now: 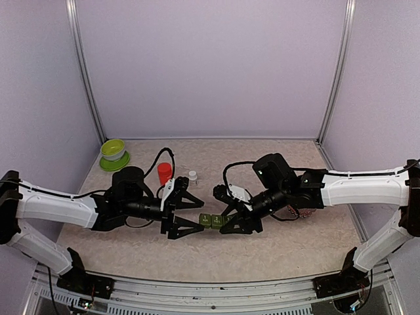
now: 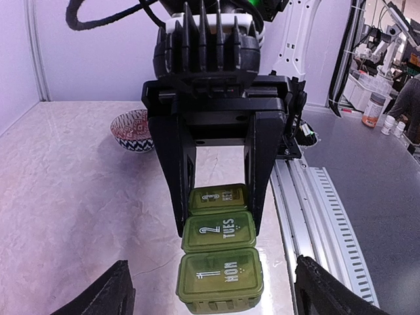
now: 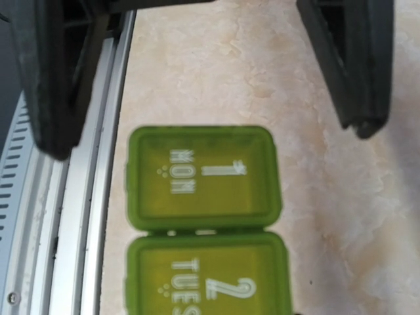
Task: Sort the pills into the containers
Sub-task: Open the lid of the pill container.
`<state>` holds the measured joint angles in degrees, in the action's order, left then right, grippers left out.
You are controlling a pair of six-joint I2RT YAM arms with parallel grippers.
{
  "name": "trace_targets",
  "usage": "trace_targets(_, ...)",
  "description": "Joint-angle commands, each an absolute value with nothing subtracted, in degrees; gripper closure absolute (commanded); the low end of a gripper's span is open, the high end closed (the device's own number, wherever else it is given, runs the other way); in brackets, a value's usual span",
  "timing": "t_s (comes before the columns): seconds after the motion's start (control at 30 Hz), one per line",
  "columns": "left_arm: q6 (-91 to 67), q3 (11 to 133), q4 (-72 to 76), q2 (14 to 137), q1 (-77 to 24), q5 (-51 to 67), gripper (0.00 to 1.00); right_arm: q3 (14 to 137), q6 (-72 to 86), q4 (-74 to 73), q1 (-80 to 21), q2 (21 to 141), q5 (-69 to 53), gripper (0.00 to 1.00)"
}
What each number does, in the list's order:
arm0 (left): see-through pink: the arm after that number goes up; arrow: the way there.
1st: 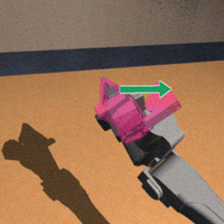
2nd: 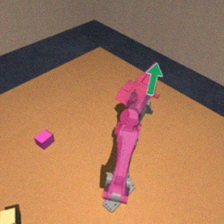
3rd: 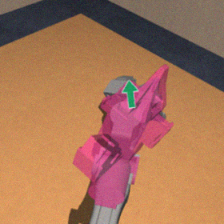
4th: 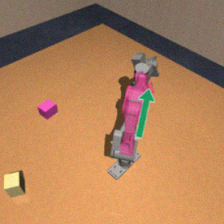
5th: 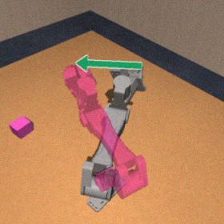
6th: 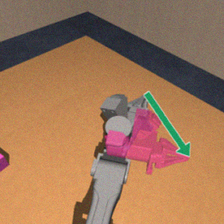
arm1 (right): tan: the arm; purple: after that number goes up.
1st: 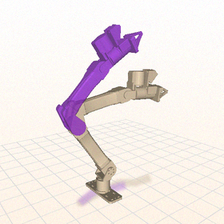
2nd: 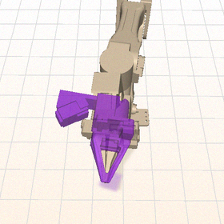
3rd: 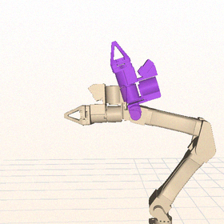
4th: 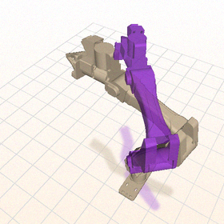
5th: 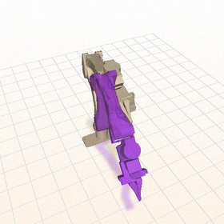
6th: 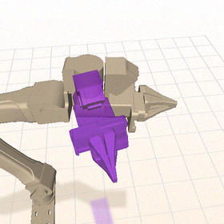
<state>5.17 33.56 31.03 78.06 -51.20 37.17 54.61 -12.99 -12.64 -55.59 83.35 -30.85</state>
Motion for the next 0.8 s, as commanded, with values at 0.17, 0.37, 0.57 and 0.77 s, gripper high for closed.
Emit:
trace_targets(0.17,9.3,35.6,25.1,79.2,-52.1,36.9,0.17,56.3,-13.7,-13.2,-55.4,83.0,-31.4,0.69)
trace_targets(0.37,9.6,36.2,24.3,79.3,-52.3,37.1,0.19,56.4,-13.7,-13.3,-55.4,83.2,-31.3,0.69)
trace_targets(0.57,10.9,37.6,22.1,80.4,-52.6,37.4,0.24,56.5,-13.5,-13.5,-55.4,83.1,-31.4,0.69)
trace_targets(0.77,11.4,38.5,21.8,81.4,-52.9,38.4,0.33,56.8,-13.6,-14.0,-55.4,83.1,-31.2,0.69)
